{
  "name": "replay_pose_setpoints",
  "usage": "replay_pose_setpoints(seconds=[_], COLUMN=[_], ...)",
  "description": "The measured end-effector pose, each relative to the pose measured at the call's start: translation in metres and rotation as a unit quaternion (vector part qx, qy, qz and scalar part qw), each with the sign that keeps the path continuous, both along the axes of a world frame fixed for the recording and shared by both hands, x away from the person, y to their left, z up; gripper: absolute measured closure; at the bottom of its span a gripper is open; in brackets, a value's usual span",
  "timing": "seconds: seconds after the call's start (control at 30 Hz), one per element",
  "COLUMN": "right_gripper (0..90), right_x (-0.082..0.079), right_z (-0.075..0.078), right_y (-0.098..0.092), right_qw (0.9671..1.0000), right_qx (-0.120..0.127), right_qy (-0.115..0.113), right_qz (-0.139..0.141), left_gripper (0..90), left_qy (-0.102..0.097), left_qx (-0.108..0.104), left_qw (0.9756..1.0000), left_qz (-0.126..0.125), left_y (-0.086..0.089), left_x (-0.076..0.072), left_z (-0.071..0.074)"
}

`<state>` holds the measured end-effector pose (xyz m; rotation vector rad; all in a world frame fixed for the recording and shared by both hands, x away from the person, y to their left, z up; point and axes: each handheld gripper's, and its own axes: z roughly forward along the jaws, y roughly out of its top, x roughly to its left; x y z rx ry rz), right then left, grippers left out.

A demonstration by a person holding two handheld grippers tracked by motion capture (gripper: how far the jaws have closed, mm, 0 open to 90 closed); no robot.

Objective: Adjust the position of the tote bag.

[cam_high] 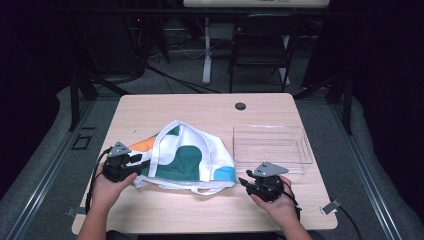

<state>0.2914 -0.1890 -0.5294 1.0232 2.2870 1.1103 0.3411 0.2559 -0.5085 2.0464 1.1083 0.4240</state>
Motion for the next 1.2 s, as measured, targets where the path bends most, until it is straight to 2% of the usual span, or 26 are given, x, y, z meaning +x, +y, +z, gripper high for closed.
replay_pose_setpoints(seconds=[0.1,0.17,0.23,0.33,0.63,0.67,0.9,0.97,1.0,1.2], right_gripper=[64.3,65.9,69.2,71.7,72.4,72.5,72.4,72.5,72.5,72.3], right_x=[0.000,0.001,0.001,0.001,0.004,0.005,0.009,0.009,0.010,0.010], right_z=[0.001,0.001,0.001,0.001,0.001,0.001,-0.001,0.000,0.000,-0.001], right_y=[0.000,0.001,0.004,0.008,0.007,0.008,0.011,0.013,0.013,0.013], right_qw=[1.0000,1.0000,0.9998,0.9997,0.9999,0.9999,0.9997,0.9997,0.9997,0.9996], right_qx=[-0.003,-0.002,-0.012,-0.013,-0.003,0.004,0.002,0.002,0.001,0.002], right_qy=[-0.002,-0.001,-0.009,-0.011,-0.004,0.001,0.002,0.003,0.003,0.004], right_qz=[-0.002,-0.001,0.008,0.016,0.013,0.014,0.022,0.025,0.026,0.027], left_gripper=[57.4,61.5,62.2,64.1,66.5,66.7,67.7,67.7,67.7,67.0], left_qy=[-0.002,-0.003,-0.003,0.003,0.006,0.012,0.025,0.033,0.042,0.053], left_qx=[0.005,0.010,0.004,0.000,-0.004,-0.005,-0.020,-0.016,-0.022,-0.026], left_qw=[1.0000,0.9999,1.0000,1.0000,0.9998,0.9998,0.9995,0.9993,0.9989,0.9982], left_qz=[-0.001,0.001,0.000,0.006,0.018,0.014,0.004,-0.002,-0.002,-0.005], left_y=[0.000,0.001,0.003,0.006,0.013,0.014,0.010,0.008,0.006,0.000], left_x=[-0.001,-0.002,-0.002,-0.003,-0.007,-0.008,-0.009,-0.008,-0.007,-0.003], left_z=[0.000,0.000,0.000,-0.001,-0.001,-0.002,-0.006,-0.010,-0.014,-0.022])
